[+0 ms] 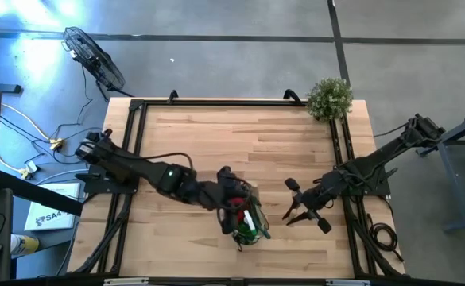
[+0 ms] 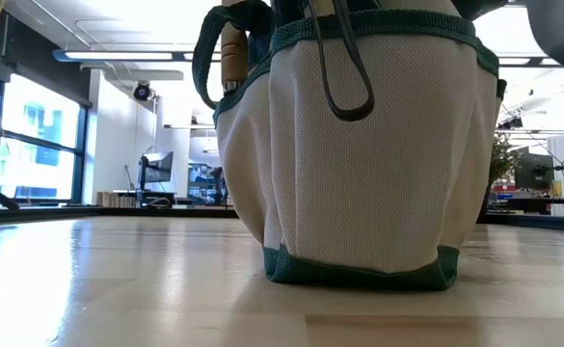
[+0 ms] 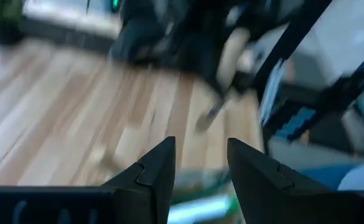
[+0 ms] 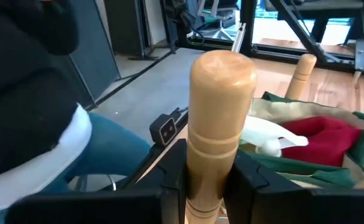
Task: Pick & Place Garden tools in Gardening bag
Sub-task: Put the trowel into the gardening bag
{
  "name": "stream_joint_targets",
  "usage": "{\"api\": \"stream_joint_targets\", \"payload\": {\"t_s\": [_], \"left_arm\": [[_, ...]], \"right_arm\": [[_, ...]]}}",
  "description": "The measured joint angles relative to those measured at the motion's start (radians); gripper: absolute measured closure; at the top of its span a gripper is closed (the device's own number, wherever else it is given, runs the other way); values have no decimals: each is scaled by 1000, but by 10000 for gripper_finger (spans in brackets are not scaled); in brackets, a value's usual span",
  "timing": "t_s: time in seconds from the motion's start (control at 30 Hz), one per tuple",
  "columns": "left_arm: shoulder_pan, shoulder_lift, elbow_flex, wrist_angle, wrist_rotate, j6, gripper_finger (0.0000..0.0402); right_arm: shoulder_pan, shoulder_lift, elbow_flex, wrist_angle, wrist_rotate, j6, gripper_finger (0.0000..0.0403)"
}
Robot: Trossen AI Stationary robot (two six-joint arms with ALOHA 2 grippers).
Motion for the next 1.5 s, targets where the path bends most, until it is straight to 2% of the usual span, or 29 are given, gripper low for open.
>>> {"api": "stream_joint_targets", "payload": {"t_s": [0.13,0.27,0.4,0.5,0.63,0.83,0.97,1.07,1.17,1.3,1.4,1.5], "left_arm": [[-6,43,2,223,-38,26,261],[13,116,0,416,12,31,261],[34,157,0,496,60,19,261],[38,175,0,493,59,4,261],[17,201,0,491,60,8,261],[-21,204,0,460,45,87,261],[-23,204,0,472,47,214,261],[-3,218,2,478,51,304,261],[20,227,-1,461,61,325,261],[57,240,2,487,120,320,261],[84,268,1,554,258,339,261],[103,279,0,563,350,347,261]], "right_arm": [[0,0,0,0,70,-41,349],[0,0,0,-14,207,-68,349],[0,0,0,-55,326,-78,349],[0,-4,1,-58,344,-89,349],[15,-48,25,-61,279,-100,349],[72,-200,47,-180,7,-43,349],[105,-275,49,-103,-12,-65,349],[104,-278,49,-40,-66,-107,349],[93,-260,48,-6,-105,-144,349],[58,-235,48,15,-109,-184,349],[23,-202,48,18,-117,-192,349],[-3,-185,48,44,-186,-192,349]]}}
